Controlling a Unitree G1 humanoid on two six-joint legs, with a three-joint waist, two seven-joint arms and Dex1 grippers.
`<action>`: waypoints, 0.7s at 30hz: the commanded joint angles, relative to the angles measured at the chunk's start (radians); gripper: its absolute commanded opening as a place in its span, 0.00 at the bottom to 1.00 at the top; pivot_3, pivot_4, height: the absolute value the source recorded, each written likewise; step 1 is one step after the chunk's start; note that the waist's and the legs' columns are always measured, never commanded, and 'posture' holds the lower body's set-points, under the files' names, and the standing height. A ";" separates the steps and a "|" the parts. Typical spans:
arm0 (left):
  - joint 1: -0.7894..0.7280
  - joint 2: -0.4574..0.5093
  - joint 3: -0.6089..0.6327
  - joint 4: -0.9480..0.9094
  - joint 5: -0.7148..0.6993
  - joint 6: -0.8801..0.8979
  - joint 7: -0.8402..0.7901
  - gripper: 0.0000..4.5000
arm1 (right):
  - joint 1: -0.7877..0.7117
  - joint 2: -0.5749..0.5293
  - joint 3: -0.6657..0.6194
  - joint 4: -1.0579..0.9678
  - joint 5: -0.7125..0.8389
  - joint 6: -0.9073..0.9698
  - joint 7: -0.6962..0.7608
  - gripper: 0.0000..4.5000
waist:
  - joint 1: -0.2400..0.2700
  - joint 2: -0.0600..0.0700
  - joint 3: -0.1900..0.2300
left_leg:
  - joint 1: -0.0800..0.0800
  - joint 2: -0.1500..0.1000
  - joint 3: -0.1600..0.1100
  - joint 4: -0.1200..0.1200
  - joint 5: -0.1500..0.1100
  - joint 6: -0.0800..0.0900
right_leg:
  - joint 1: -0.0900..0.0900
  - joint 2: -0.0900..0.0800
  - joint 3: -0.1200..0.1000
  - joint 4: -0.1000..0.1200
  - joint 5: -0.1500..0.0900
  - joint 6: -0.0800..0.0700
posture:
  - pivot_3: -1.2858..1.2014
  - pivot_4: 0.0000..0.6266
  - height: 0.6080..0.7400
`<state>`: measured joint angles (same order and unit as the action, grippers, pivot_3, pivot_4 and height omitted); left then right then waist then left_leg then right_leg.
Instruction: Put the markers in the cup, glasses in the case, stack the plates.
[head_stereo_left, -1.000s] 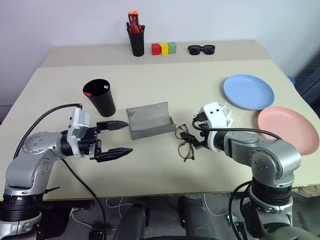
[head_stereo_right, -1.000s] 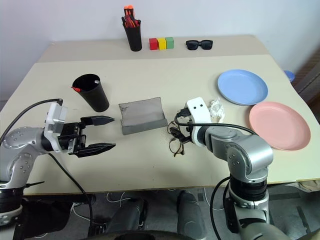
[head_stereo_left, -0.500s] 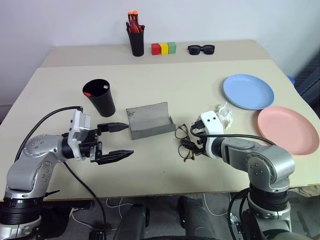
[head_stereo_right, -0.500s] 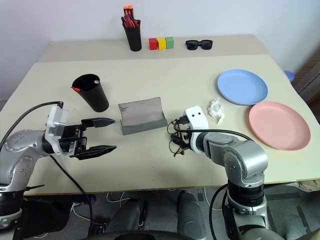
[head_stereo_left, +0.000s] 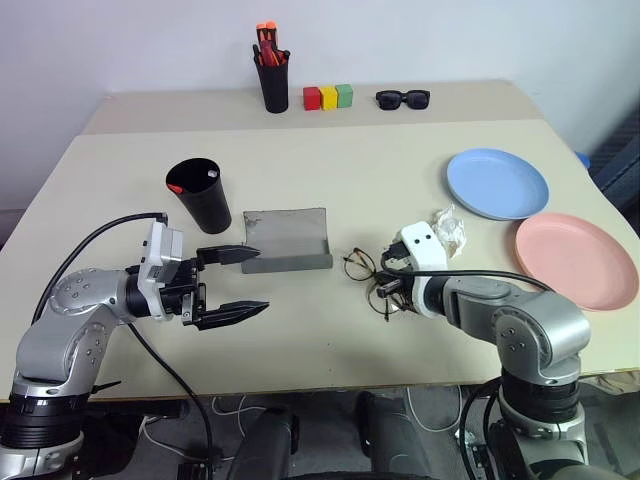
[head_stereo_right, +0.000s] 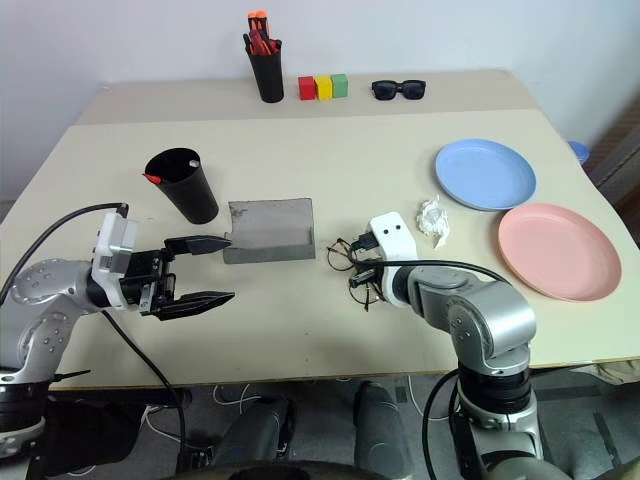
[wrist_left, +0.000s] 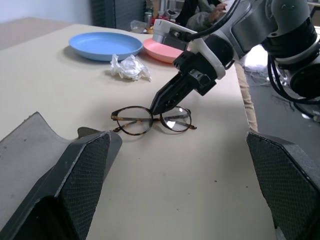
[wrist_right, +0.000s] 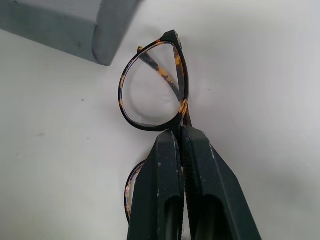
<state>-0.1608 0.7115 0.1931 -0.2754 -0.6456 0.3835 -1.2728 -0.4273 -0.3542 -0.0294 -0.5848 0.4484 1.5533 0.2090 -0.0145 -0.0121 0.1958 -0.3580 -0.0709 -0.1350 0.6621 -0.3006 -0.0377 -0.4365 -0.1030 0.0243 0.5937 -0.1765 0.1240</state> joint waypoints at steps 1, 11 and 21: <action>-0.010 0.003 0.003 -0.003 -0.011 -0.018 0.006 1.00 | -0.043 -0.084 0.023 0.007 -0.026 -0.061 0.021 0.01 | 0.000 0.000 0.000 | 0.000 0.000 0.000 0.000 0.000 0.000 | 0.000 0.000 0.000 0.000 0.000 0.000 | 0.52 0.24 1.00; -0.012 0.028 0.014 0.022 -0.027 0.010 0.014 1.00 | -0.242 -0.080 0.051 0.179 -0.075 -0.448 0.099 0.01 | -0.011 0.000 0.000 | 0.000 0.002 0.001 -0.003 0.000 0.000 | -0.001 0.001 0.000 0.000 0.000 0.001 | 0.52 0.24 1.00; -0.002 0.029 0.017 0.012 -0.032 -0.003 0.038 1.00 | -0.316 0.169 0.173 0.370 -0.111 -0.809 0.175 0.01 | -0.004 0.001 0.001 | -0.001 0.001 0.000 -0.005 0.000 0.000 | -0.004 0.001 0.000 0.000 0.001 0.000 | 0.52 0.24 1.00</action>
<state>-0.1622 0.7322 0.1845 -0.2375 -0.6590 0.3854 -1.2372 -0.7241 -0.2005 0.1344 -0.2153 0.3445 0.8167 0.3607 -0.0180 -0.0113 0.1964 -0.3587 -0.0698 -0.1345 0.6569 -0.3006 -0.0378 -0.4406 -0.1023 0.0245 0.5933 -0.1759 0.1243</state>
